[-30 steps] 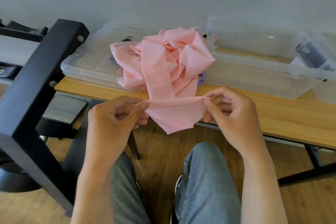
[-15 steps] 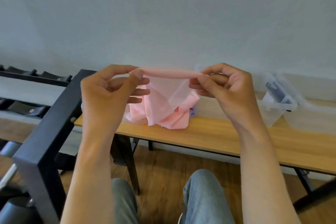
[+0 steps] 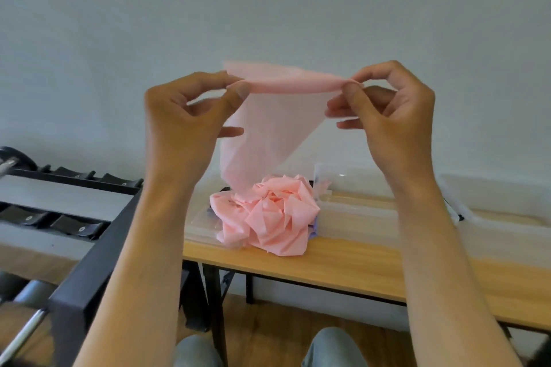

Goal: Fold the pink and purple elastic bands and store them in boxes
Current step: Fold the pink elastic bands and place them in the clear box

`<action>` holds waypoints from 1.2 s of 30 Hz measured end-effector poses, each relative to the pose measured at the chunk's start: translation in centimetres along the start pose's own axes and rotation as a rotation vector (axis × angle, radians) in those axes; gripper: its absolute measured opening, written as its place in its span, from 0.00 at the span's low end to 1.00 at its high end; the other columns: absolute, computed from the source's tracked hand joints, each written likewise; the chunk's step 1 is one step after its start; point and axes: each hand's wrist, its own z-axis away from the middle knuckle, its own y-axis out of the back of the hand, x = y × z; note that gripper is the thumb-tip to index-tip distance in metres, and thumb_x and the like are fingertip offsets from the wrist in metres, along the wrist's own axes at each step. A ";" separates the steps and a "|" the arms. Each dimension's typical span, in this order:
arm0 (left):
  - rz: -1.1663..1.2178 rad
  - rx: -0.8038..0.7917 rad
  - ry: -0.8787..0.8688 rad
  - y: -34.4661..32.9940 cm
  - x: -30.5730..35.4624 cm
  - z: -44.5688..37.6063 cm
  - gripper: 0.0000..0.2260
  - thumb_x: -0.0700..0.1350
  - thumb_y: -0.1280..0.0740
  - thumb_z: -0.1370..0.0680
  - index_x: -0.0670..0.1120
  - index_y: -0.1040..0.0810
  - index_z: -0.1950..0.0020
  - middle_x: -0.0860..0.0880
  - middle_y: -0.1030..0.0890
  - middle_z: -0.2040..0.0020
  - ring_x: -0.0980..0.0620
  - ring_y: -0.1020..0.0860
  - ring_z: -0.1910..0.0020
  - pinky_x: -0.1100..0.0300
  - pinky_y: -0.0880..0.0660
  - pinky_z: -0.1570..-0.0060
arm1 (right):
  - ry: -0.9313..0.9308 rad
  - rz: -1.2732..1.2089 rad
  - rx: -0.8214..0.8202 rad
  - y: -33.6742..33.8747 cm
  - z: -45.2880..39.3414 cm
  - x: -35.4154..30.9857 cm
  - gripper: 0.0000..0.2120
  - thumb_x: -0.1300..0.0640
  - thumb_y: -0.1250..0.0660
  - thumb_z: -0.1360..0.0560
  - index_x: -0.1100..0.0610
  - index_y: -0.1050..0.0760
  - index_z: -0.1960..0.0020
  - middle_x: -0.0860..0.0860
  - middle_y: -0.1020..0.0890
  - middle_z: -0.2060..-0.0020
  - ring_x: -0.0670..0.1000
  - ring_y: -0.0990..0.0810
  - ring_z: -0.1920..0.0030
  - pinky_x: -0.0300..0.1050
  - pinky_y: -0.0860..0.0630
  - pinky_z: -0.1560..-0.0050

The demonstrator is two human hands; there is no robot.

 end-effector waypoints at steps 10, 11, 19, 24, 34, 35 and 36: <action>0.031 -0.009 0.248 2.7 -4.5 4.8 0.07 0.43 0.27 0.22 0.44 0.15 0.45 0.48 0.12 0.56 0.50 0.12 0.54 0.57 0.16 0.56 | -0.357 -0.192 -0.070 -2.2 5.3 3.6 0.01 0.64 0.30 0.20 0.62 0.21 0.50 0.59 0.12 0.57 0.58 0.11 0.54 0.44 0.16 0.54; 0.052 0.002 0.278 3.1 -4.9 5.3 0.07 0.44 0.27 0.22 0.44 0.15 0.45 0.48 0.12 0.55 0.50 0.12 0.53 0.57 0.16 0.54 | -0.385 -0.185 -0.074 -2.4 5.9 4.1 0.03 0.62 0.30 0.20 0.62 0.20 0.51 0.59 0.12 0.57 0.58 0.11 0.54 0.44 0.16 0.55; -0.064 -0.041 0.329 5.6 -8.5 8.7 0.12 0.46 0.25 0.28 0.51 0.16 0.45 0.54 0.12 0.56 0.53 0.13 0.56 0.62 0.17 0.56 | -0.457 0.005 -0.206 -2.6 9.0 8.5 0.13 0.61 0.28 0.21 0.56 0.19 0.37 0.50 0.11 0.54 0.50 0.11 0.51 0.44 0.15 0.53; -0.264 -0.152 0.343 6.7 -10.7 9.7 0.14 0.52 0.27 0.30 0.61 0.18 0.45 0.61 0.13 0.54 0.59 0.14 0.55 0.66 0.18 0.51 | -0.397 0.182 -0.291 -2.3 10.1 10.4 0.10 0.59 0.25 0.24 0.51 0.15 0.44 0.43 0.11 0.54 0.44 0.12 0.53 0.39 0.16 0.52; -0.258 -0.068 0.428 4.6 -14.2 11.1 0.08 0.47 0.27 0.24 0.47 0.15 0.46 0.51 0.13 0.62 0.52 0.13 0.64 0.60 0.16 0.62 | -0.435 0.199 -0.303 -2.3 11.5 14.4 0.04 0.60 0.28 0.21 0.57 0.18 0.46 0.49 0.12 0.63 0.49 0.12 0.61 0.42 0.17 0.62; -0.224 -0.054 0.441 4.3 -14.5 11.2 0.09 0.46 0.27 0.24 0.45 0.15 0.46 0.51 0.12 0.59 0.52 0.13 0.60 0.60 0.16 0.59 | -0.468 0.129 -0.268 -2.4 11.7 14.8 0.05 0.63 0.28 0.21 0.59 0.17 0.46 0.51 0.11 0.60 0.50 0.11 0.58 0.44 0.15 0.59; -0.197 -0.038 0.453 4.0 -14.9 11.3 0.10 0.46 0.27 0.25 0.45 0.15 0.46 0.51 0.12 0.57 0.53 0.13 0.57 0.61 0.16 0.57 | -0.496 0.064 -0.238 -2.5 11.8 15.1 0.05 0.65 0.28 0.22 0.61 0.17 0.46 0.52 0.11 0.58 0.52 0.11 0.55 0.46 0.14 0.56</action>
